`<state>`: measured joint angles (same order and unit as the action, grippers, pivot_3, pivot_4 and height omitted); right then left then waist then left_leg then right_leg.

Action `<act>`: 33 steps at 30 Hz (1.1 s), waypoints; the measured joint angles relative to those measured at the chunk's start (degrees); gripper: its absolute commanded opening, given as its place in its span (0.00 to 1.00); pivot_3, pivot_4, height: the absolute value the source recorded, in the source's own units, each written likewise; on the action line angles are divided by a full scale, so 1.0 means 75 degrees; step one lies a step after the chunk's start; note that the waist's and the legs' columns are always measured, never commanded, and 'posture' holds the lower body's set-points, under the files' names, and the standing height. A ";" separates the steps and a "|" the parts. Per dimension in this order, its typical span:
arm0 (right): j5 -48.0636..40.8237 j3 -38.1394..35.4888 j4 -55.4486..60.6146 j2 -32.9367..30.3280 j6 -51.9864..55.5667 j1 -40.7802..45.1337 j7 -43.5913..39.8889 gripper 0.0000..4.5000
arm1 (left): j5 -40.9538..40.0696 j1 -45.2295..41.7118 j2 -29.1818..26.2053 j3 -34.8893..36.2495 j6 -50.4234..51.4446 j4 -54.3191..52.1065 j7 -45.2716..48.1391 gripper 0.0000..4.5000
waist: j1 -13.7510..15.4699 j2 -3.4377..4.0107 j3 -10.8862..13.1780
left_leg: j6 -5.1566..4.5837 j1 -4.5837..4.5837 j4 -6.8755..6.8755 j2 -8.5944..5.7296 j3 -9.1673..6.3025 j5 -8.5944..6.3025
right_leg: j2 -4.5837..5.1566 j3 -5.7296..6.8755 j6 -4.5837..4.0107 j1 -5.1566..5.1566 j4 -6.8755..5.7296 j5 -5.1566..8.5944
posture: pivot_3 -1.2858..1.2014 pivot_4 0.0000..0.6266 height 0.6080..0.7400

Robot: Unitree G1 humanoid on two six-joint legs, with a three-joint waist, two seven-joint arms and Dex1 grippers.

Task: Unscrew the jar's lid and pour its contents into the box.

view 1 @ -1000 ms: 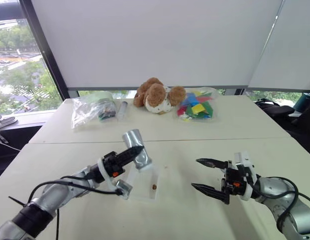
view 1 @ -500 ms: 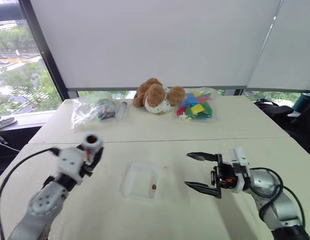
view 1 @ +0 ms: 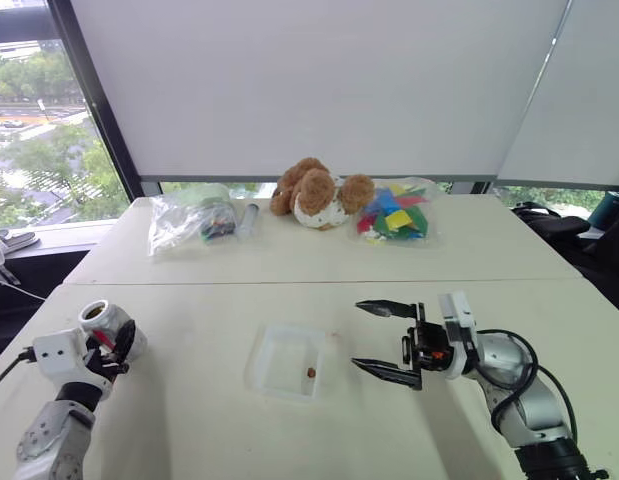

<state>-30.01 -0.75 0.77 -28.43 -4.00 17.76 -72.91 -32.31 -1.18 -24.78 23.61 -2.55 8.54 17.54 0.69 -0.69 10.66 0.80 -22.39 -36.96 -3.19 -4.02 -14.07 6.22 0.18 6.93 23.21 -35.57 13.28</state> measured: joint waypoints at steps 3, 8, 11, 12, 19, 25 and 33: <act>0.0039 0.0005 -0.0008 0.0004 -0.0022 0.0012 0.0017 0.99 | 0.0267 -0.0129 0.0119 0.0020 -0.0377 0.0290 0.0129 0.48 | 0.0000 0.0001 -0.0001 | 0.0001 0.0000 0.0001 0.0000 0.0000 -0.0001 | 0.0001 -0.0001 -0.0001 0.0001 0.0001 0.0000 | 0.52 0.24 1.00; 0.0068 0.0005 -0.0033 -0.0001 -0.0024 0.0011 0.0047 0.99 | 0.0612 -0.0082 0.0323 0.0029 -0.0879 0.0423 0.0252 0.48 | 0.0000 0.0002 -0.0002 | 0.0001 0.0000 0.0002 0.0001 0.0001 -0.0002 | 0.0004 -0.0002 -0.0002 0.0001 0.0002 0.0000 | 0.52 0.24 1.00; 0.0069 -0.0001 -0.0050 -0.0016 -0.0024 0.0009 0.0058 1.00 | 0.0696 0.0062 0.0349 0.0037 -0.0911 0.0397 0.0296 0.89 | -0.0002 0.0003 -0.0001 | 0.0000 0.0000 0.0002 0.0001 0.0002 -0.0003 | 0.0005 -0.0002 -0.0002 0.0002 0.0002 0.0000 | 0.52 0.24 1.00; 0.0069 -0.0009 -0.0050 -0.0036 -0.0024 -0.0001 0.0057 1.00 | 0.0715 0.0142 0.0394 0.0037 -0.0907 0.0396 0.0303 0.99 | -0.0003 0.0003 -0.0001 | -0.0001 0.0000 0.0002 0.0001 0.0001 -0.0004 | 0.0005 -0.0002 -0.0002 0.0003 0.0002 0.0000 | 0.52 0.24 1.00; 0.0056 -0.0131 0.0032 -0.0399 0.0041 -0.0273 0.0082 1.00 | 0.0715 0.0748 0.0457 0.0110 -0.0689 -0.0156 0.0467 0.99 | 0.0006 0.0002 -0.0001 | -0.0004 -0.0005 0.0002 0.0001 0.0004 -0.0005 | 0.0014 -0.0002 -0.0027 0.0003 0.0009 0.0014 | 0.52 0.24 1.00; -0.0036 -0.0653 0.0342 -0.1015 0.0346 -0.1072 0.0174 1.00 | 0.0974 0.1862 -0.0031 0.0086 -0.0566 -0.0816 0.1095 0.99 | 0.0004 0.0002 -0.0001 | -0.0010 -0.0009 0.0008 0.0003 0.0010 -0.0011 | 0.0030 -0.0001 -0.0036 0.0004 0.0025 0.0019 | 0.52 0.24 1.00; -0.0342 -0.1546 0.0876 -0.2144 0.0681 -0.1957 -0.0133 1.00 | 0.1411 0.3616 -0.1525 0.0261 -0.1053 -0.1725 0.2969 0.99 | 0.0009 0.0003 0.0001 | -0.0001 -0.0019 0.0014 0.0010 0.0016 -0.0028 | 0.0056 -0.0004 -0.0040 0.0004 0.0057 0.0024 | 0.52 0.24 1.00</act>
<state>-32.57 -12.34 7.34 -44.51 1.11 3.08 -73.91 -21.72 25.94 -36.22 25.57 -10.45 -4.40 39.81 0.76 -0.66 10.67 0.79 -22.53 -36.86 -3.12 -3.90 -14.28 6.65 0.15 6.63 23.24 -35.14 13.45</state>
